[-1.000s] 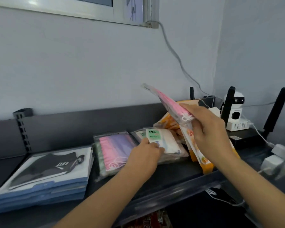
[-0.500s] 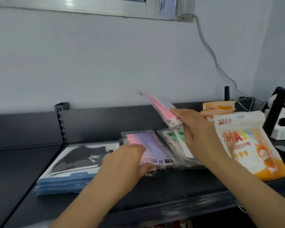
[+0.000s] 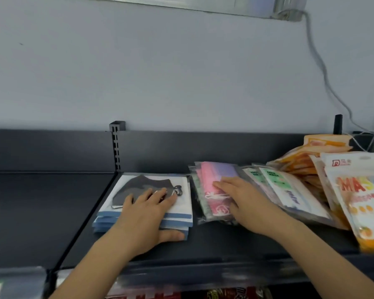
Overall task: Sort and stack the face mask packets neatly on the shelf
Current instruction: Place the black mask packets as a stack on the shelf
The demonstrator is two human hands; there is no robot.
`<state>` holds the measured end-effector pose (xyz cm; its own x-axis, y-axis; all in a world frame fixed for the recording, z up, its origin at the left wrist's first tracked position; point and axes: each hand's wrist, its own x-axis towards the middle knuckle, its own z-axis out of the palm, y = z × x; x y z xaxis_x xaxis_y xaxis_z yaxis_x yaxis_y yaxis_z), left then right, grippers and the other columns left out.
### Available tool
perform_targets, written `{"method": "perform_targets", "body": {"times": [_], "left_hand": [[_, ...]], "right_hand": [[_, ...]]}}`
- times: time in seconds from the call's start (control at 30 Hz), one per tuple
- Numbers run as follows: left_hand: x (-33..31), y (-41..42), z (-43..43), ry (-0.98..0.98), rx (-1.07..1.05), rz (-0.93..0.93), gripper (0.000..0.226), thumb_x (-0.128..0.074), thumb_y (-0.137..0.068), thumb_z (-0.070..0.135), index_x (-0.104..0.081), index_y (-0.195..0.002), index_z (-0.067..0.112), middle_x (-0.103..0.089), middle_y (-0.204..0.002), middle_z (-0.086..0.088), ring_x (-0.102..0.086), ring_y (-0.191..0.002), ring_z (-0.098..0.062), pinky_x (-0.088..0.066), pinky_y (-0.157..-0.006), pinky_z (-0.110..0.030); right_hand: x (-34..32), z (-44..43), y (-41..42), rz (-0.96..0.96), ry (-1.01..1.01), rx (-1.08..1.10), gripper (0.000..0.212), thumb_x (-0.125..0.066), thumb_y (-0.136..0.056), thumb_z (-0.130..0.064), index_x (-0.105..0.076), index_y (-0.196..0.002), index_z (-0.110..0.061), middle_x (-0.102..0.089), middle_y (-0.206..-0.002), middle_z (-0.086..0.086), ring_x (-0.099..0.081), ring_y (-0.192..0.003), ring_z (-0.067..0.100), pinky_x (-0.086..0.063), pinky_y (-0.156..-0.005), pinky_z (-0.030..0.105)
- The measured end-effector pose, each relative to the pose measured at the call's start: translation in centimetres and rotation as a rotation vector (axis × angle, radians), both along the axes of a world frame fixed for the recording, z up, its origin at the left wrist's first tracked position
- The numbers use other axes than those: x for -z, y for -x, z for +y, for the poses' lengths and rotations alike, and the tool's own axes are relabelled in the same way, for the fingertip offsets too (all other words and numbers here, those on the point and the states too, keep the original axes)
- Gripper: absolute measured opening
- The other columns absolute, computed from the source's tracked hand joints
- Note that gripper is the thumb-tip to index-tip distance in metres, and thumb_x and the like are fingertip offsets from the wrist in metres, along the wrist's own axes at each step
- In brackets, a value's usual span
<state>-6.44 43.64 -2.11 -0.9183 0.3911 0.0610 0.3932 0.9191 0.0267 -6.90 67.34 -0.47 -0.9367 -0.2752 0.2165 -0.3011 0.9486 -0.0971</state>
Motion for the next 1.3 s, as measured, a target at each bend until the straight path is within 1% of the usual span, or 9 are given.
{"method": "perform_targets", "body": {"times": [0.07,0.2,0.33,0.43,0.57,0.8,1.0,1.17,1.3], "left_hand": [[0.7,0.4,-0.1,0.005,-0.008,0.039,0.136,0.022,-0.026,0.093,-0.005,-0.148,0.040,-0.006,-0.159,0.010,-0.007,-0.146,-0.019,-0.014,-0.115,-0.049],[0.9,0.5,-0.2,-0.019,-0.019,0.103,0.137,0.025,-0.025,0.092,-0.018,-0.145,0.039,-0.016,-0.155,0.012,-0.017,-0.143,-0.016,-0.019,-0.113,-0.049],[1.1,0.2,-0.3,-0.048,-0.025,0.129,0.112,-0.002,-0.045,0.093,-0.024,-0.141,0.038,-0.021,-0.151,0.015,-0.018,-0.140,-0.013,-0.017,-0.114,-0.049],[0.9,-0.1,-0.4,-0.062,-0.031,0.105,0.086,-0.029,-0.062,0.082,-0.028,-0.136,0.038,-0.028,-0.143,0.017,-0.022,-0.136,-0.011,-0.018,-0.113,-0.049],[0.9,-0.1,-0.4,-0.079,-0.037,0.091,0.080,-0.034,-0.067,0.081,-0.030,-0.133,0.037,-0.031,-0.138,0.016,-0.024,-0.134,-0.013,-0.017,-0.113,-0.051],[1.1,0.0,-0.3,-0.064,-0.040,0.118,0.082,-0.027,-0.065,0.083,-0.028,-0.133,0.037,-0.029,-0.136,0.017,-0.024,-0.133,-0.012,-0.017,-0.113,-0.052],[1.9,0.6,-0.1,-0.069,-0.037,0.192,0.128,0.027,-0.029,0.090,-0.027,-0.133,0.038,-0.030,-0.136,0.017,-0.026,-0.133,-0.012,-0.020,-0.111,-0.053],[2.6,1.0,-0.2,-0.126,-0.039,0.256,0.127,0.020,-0.038,0.095,-0.040,-0.133,0.034,-0.040,-0.134,0.014,-0.035,-0.130,-0.016,-0.024,-0.109,-0.055],[3.1,1.4,-0.4,-0.120,-0.035,0.264,0.120,0.011,-0.045,0.097,-0.042,-0.133,0.036,-0.042,-0.134,0.015,-0.039,-0.129,-0.015,-0.027,-0.107,-0.053]], "right_hand": [[-0.3,-0.1,-0.6,0.026,0.082,-0.037,0.065,-0.053,-0.090,-0.030,-0.022,-0.146,-0.036,-0.009,-0.158,-0.007,-0.002,-0.146,0.017,-0.012,-0.117,0.049],[-0.2,-1.0,-1.7,0.018,-0.009,-0.033,0.077,-0.055,-0.083,-0.059,-0.014,-0.146,-0.043,0.000,-0.157,-0.017,0.010,-0.146,0.015,-0.001,-0.117,0.053],[1.3,-1.2,-1.3,0.023,-0.085,-0.039,0.054,-0.054,-0.089,-0.046,-0.031,-0.138,-0.040,-0.020,-0.151,-0.016,-0.013,-0.143,0.012,-0.011,-0.117,0.047],[1.2,-1.3,-1.4,0.097,-0.037,-0.054,0.035,-0.058,-0.088,-0.038,-0.043,-0.120,-0.035,-0.038,-0.131,-0.015,-0.036,-0.121,0.007,-0.020,-0.113,0.038],[0.9,-1.4,-1.5,0.109,-0.045,-0.030,0.056,-0.062,-0.085,-0.041,-0.035,-0.134,-0.038,-0.039,-0.114,-0.010,-0.035,-0.102,0.006,-0.029,-0.099,0.025],[1.4,-1.1,-1.3,0.064,0.006,-0.034,0.063,-0.063,-0.083,-0.046,-0.039,-0.140,-0.034,-0.034,-0.119,-0.008,-0.038,-0.111,0.011,-0.035,-0.099,0.024],[1.4,-0.9,-1.9,0.075,0.036,-0.032,0.064,-0.056,-0.082,-0.058,-0.036,-0.139,-0.036,-0.032,-0.129,-0.012,-0.033,-0.119,0.012,-0.031,-0.106,0.028],[2.2,-0.8,-2.7,0.097,0.070,-0.008,0.062,-0.050,-0.088,-0.056,-0.028,-0.143,-0.037,-0.025,-0.142,-0.011,-0.018,-0.134,0.010,-0.013,-0.117,0.041],[2.8,-0.5,-2.7,0.105,0.069,-0.036,0.061,-0.049,-0.090,-0.051,-0.025,-0.144,-0.035,-0.022,-0.146,-0.008,-0.015,-0.138,0.013,-0.008,-0.118,0.040]]}}
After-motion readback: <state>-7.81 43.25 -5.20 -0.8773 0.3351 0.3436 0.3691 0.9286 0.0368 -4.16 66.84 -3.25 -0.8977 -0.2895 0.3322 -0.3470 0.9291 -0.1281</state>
